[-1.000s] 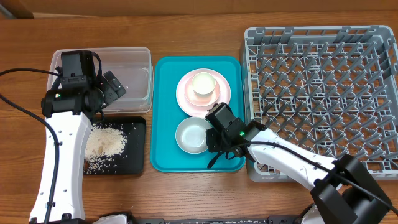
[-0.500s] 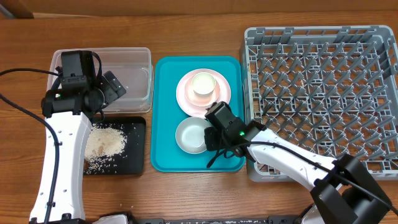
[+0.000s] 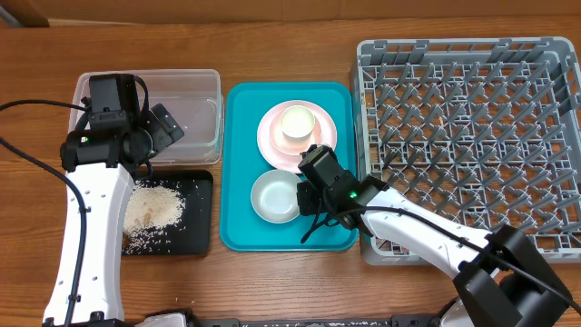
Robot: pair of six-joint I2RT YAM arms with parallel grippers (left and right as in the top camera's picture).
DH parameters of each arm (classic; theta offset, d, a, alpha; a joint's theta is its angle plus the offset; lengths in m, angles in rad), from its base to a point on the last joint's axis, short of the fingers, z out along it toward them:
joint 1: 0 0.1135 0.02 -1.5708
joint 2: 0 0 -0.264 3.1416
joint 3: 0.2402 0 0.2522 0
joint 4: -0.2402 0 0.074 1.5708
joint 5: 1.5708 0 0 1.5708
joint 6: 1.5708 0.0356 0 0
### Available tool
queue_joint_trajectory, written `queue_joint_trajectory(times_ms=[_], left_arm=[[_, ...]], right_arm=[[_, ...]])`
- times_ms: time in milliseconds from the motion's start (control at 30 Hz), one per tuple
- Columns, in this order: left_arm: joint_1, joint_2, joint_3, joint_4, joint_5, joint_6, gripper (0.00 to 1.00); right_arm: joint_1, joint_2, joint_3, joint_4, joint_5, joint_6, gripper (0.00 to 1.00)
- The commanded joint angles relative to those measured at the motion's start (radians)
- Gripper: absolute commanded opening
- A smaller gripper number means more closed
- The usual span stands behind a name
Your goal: Sort waste into correct bins and load items into the dishwasher
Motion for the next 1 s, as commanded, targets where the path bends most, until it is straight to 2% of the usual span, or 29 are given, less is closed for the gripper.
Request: queue_joint_trajectory(times_ms=[0,100,167,200,500,633,833,967], left_arm=[[0.001,-0.005,0.014,0.002,0.008,-0.013,1.0],[0.001,-0.005,0.014,0.002,0.008,-0.014,1.0],[0.001,-0.005,0.014,0.001,0.008,-0.014,1.0],[0.001,-0.005,0.014,0.002,0.008,-0.014,1.0],[0.001,-0.005,0.014,0.002,0.008,-0.014,1.0],[0.001,-0.005,0.014,0.002,0.008,-0.013,1.0],[0.001,-0.005,0.014,0.002,0.008,-0.014,1.0],[0.001,-0.005,0.014,0.002,0.008,-0.014,1.0]], right_arm=[[0.0,0.0,-0.017,0.013,0.017,0.02,0.12],[0.0,0.0,-0.024,0.024,0.017,0.02,0.12],[0.0,0.0,-0.024,0.024,0.017,0.02,0.2],[0.0,0.0,-0.024,0.024,0.017,0.02,0.21],[0.0,0.045,-0.024,0.062,0.0,0.02,0.21],[0.0,0.046,-0.016,0.064,-0.002,0.019,0.05],[-0.001,0.025,0.042,0.027,0.036,0.019,0.04],[-0.001,-0.02,0.175,-0.167,0.24,0.019,0.04]])
